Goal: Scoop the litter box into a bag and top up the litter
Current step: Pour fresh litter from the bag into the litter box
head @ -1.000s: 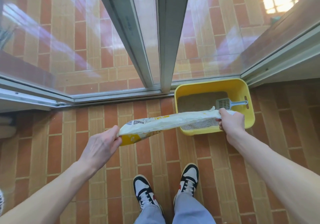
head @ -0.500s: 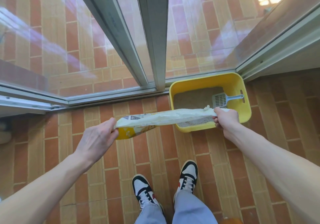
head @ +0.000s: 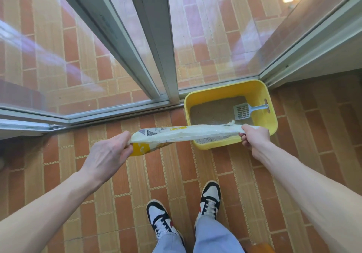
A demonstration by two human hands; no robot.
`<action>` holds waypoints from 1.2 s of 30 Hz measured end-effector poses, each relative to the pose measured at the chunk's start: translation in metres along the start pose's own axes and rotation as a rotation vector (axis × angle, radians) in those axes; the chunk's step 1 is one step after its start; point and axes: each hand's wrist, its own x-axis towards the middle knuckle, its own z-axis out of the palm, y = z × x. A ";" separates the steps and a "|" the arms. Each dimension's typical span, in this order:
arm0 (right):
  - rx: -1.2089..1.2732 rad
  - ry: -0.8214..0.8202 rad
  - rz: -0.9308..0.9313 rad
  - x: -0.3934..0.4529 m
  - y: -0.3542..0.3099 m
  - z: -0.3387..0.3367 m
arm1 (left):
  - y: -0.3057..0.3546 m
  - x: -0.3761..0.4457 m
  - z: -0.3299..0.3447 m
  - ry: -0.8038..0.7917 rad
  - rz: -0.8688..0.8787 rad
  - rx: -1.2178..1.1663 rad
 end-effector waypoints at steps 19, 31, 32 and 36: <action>-0.069 0.040 -0.169 0.009 -0.027 -0.011 | 0.009 0.028 -0.005 0.008 -0.020 -0.010; -0.040 -0.005 -0.174 0.014 -0.074 -0.001 | 0.004 0.048 -0.010 0.103 -0.112 -0.021; -0.036 -0.009 -0.181 0.013 -0.078 -0.001 | 0.003 0.050 -0.012 0.104 -0.111 -0.019; -0.057 -0.018 -0.215 0.012 -0.088 -0.001 | -0.002 0.055 -0.018 0.103 -0.096 -0.003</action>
